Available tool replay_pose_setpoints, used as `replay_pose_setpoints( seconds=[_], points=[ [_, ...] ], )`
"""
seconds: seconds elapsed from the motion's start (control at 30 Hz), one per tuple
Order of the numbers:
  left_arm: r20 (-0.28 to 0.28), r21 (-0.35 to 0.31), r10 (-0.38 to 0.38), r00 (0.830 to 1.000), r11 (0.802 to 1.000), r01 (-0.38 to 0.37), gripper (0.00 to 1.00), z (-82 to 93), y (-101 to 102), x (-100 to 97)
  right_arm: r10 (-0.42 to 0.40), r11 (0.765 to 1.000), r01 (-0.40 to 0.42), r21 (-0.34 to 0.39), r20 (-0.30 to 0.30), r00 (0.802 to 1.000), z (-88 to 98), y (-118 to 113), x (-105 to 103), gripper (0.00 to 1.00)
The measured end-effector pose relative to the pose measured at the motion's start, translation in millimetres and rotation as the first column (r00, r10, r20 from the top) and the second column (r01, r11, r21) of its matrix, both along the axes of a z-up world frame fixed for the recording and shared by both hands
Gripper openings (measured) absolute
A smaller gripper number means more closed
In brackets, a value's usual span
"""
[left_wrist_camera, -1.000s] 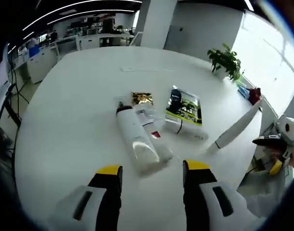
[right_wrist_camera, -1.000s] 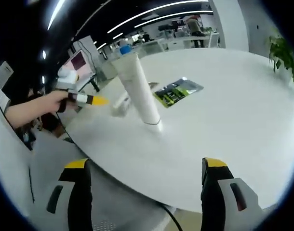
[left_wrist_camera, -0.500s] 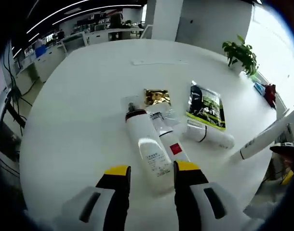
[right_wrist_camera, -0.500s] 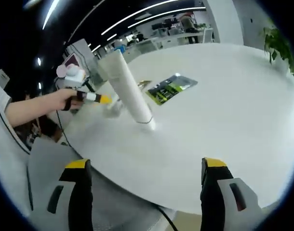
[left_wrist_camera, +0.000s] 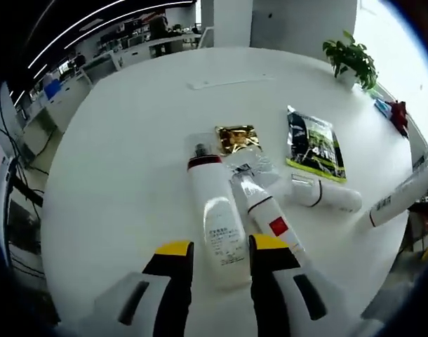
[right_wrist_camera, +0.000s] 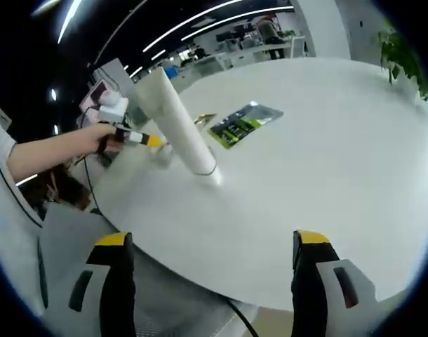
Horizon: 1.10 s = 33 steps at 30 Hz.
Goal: Arrange the skincare products in the storage area until every visible bottle or jar stands upright without overlapping.
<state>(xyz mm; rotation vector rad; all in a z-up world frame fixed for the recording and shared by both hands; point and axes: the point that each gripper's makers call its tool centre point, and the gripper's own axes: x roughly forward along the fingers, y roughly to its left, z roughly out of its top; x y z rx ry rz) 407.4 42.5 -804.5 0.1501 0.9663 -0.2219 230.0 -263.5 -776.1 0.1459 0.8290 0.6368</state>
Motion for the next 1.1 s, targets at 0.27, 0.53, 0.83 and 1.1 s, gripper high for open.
replay_pose_setpoints(
  seconds=[0.27, 0.53, 0.83, 1.1],
  points=[
    [-0.047, 0.05, -0.034, 0.998, 0.998, 0.036, 0.34, -7.9, -2.6, 20.3, -0.009, 1.0, 0.009, 0.007, -0.011, 1.0, -1.7, -1.3, 1.6, 0.93],
    [-0.132, 0.031, 0.082, 0.988, 0.996, -0.079, 0.35, -19.8, -0.7, 27.8, -0.023, 1.0, 0.023, 0.007, -0.021, 1.0, -4.8, -7.5, 4.3, 0.93],
    [-0.223, 0.03, 0.05, 0.974, 0.999, -0.044, 0.32, -18.1, -3.7, 62.5, -0.025, 1.0, 0.025, 0.01, -0.04, 0.999, -10.2, -6.2, 2.3, 0.93],
    [-0.305, 0.064, -0.019, 0.952, 0.997, 0.04, 0.3, -22.6, -1.7, 71.8, -0.03, 0.999, 0.03, 0.01, -0.053, 0.998, -15.0, -7.2, 1.2, 0.93]
  ],
)
